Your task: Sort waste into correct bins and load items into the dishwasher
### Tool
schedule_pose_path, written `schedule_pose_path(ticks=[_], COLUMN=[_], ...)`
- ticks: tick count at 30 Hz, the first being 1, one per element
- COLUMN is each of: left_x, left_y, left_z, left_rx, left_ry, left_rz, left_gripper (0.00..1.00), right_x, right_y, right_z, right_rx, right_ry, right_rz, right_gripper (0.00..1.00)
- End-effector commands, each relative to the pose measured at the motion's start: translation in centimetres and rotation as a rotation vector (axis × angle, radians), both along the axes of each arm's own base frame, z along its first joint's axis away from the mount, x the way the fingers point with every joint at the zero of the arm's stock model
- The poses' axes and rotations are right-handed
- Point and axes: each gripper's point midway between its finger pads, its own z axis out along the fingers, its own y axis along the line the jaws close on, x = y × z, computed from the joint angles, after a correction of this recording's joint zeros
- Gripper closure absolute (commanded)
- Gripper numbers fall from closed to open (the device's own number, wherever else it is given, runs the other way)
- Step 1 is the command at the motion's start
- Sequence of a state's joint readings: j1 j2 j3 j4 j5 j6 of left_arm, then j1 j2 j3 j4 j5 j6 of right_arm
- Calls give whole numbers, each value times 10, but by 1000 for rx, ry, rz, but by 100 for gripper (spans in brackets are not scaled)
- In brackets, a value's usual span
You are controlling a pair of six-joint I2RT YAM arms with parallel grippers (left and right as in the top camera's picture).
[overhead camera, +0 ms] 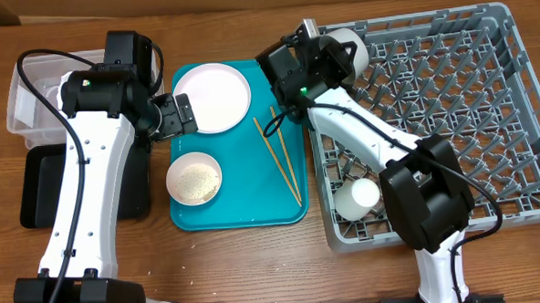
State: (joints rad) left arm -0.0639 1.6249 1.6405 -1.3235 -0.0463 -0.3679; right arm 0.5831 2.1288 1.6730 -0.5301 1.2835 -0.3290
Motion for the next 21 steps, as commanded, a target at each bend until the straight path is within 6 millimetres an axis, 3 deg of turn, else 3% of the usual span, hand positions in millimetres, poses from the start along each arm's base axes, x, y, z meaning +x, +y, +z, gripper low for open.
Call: schedule_pose_path(ticks=[1, 4, 10, 16, 21], left_x=[-2, -2, -2, -2, -2], left_y=[1, 1, 1, 1, 1], left_z=[4, 4, 4, 4, 4], left_rx=[6, 6, 6, 6, 6], left_ry=[-13, -13, -13, -13, -13], left_rz=[7, 7, 7, 7, 7], left_gripper=[0, 0, 0, 0, 0], right_x=[1, -2, -13, -16, -33], right_y=[16, 23, 57, 73, 96], right_z=[-15, -15, -12, 15, 32], right_rx=[53, 53, 60, 146, 451], right_ry=[34, 34, 26, -5, 46], right_rz=[56, 71, 140, 203, 334], right_gripper=[66, 37, 2, 0, 0])
